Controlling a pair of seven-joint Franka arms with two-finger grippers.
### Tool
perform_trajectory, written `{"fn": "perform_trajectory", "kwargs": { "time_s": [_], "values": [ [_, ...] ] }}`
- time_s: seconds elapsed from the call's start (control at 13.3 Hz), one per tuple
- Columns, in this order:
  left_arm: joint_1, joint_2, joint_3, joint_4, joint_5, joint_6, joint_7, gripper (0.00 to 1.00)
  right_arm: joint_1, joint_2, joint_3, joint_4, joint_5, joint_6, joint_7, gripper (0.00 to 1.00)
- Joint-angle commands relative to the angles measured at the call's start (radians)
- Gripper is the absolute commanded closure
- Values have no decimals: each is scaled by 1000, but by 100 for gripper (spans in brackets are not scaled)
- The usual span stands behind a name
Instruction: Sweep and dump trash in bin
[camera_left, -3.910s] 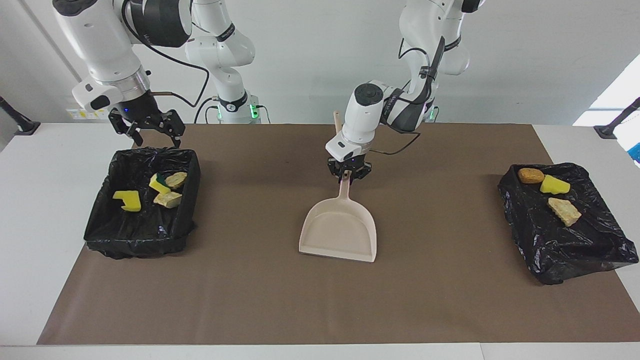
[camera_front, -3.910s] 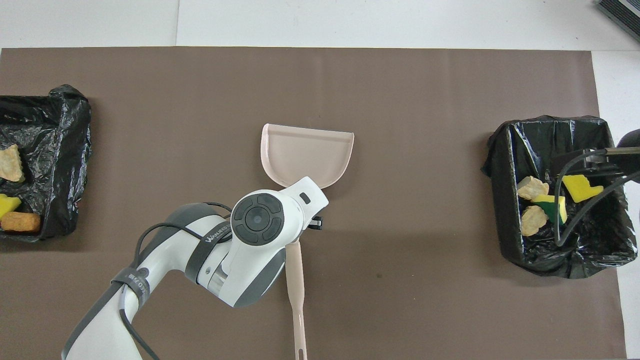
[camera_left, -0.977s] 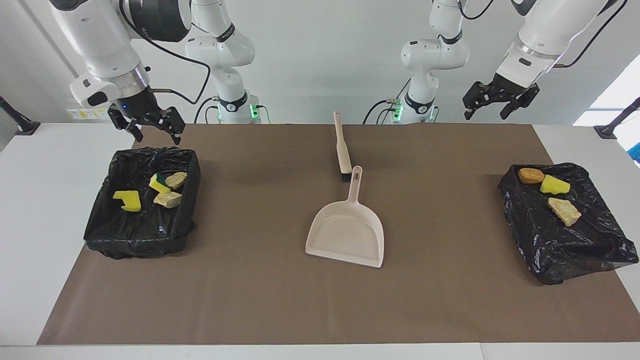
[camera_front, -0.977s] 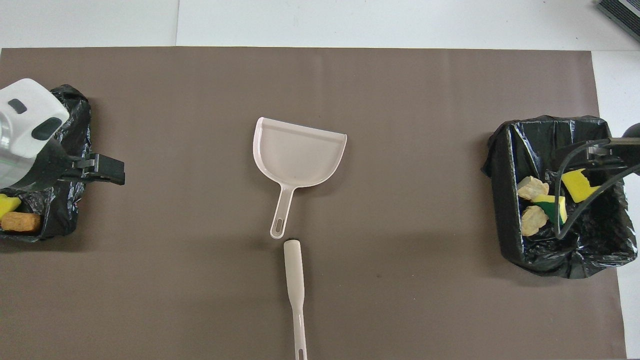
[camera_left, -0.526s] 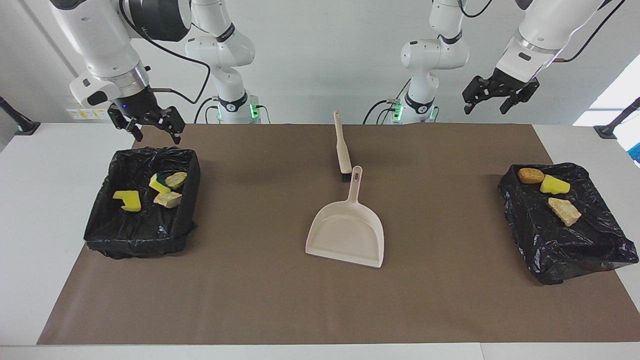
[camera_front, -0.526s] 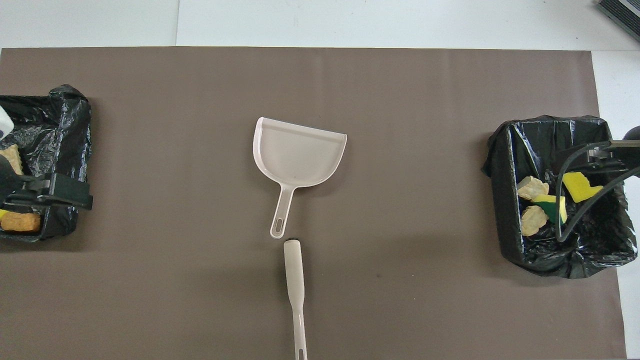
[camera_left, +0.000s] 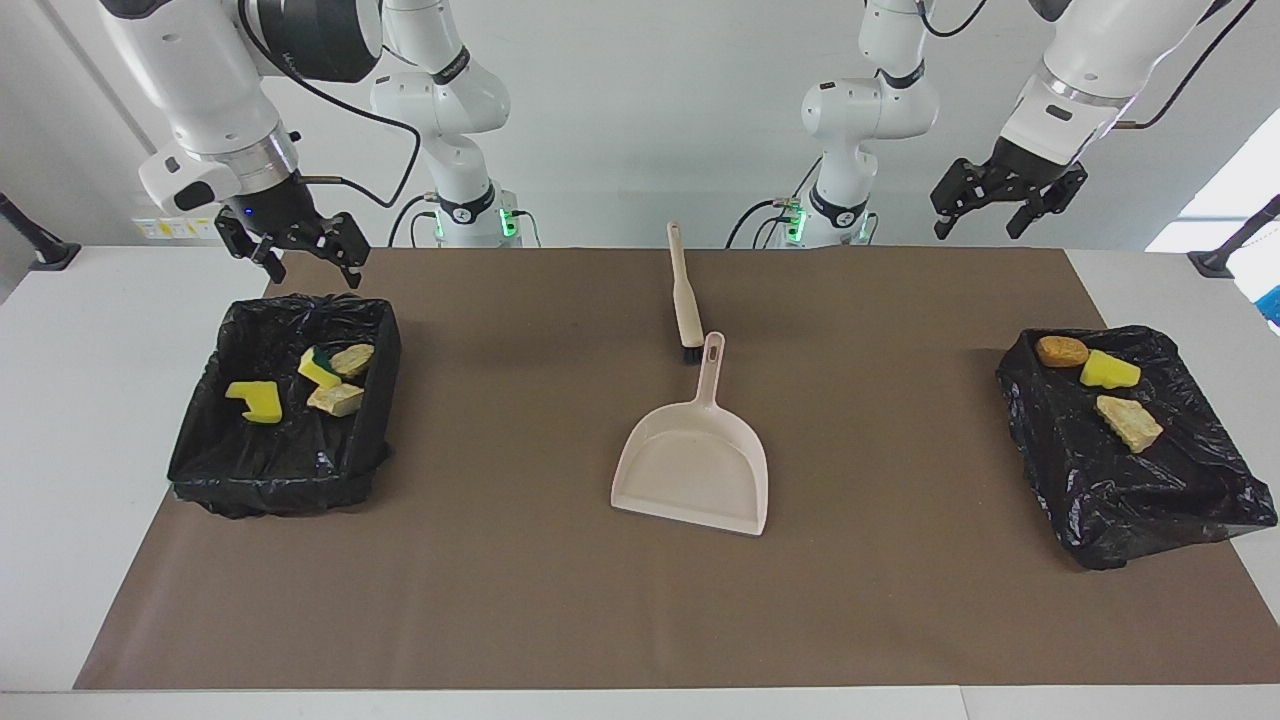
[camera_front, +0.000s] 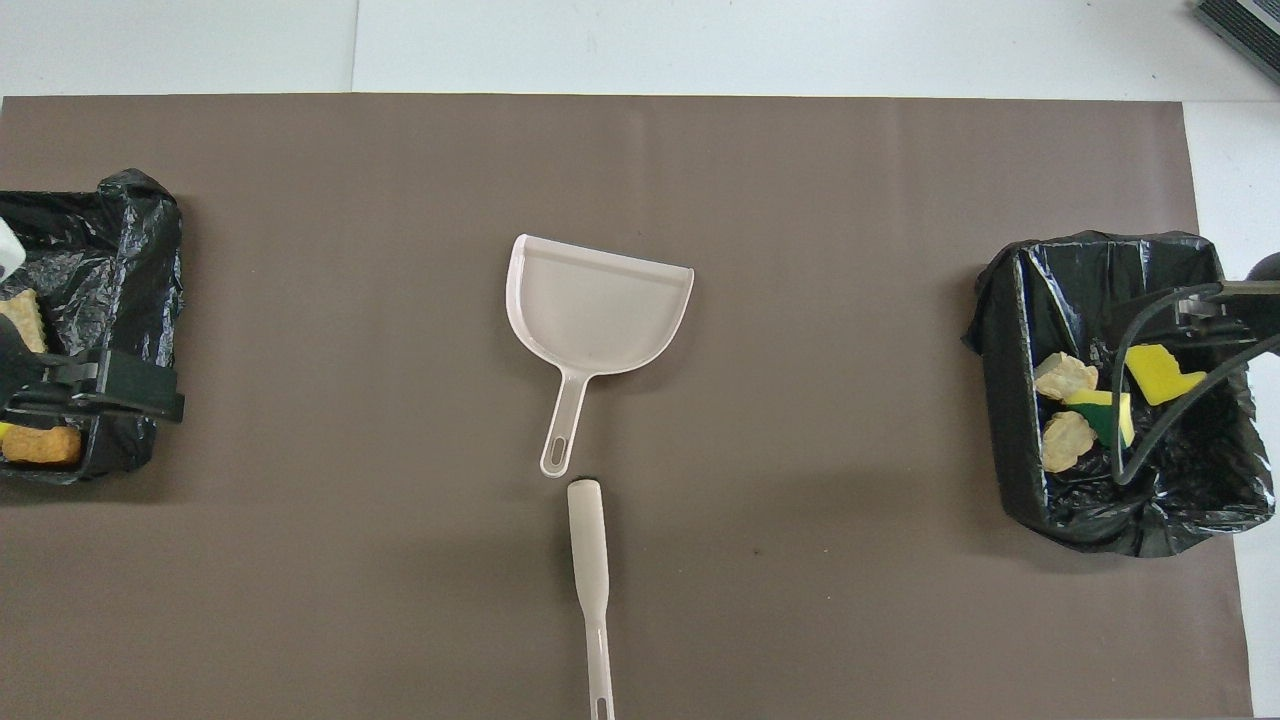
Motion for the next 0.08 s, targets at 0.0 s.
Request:
{"fn": "perform_trajectory", "kwargs": {
  "time_s": [0.0],
  "values": [
    [11, -2, -3, 0, -8, 10, 12, 0, -7, -15, 5, -6, -7, -20, -12, 0]
  ]
}}
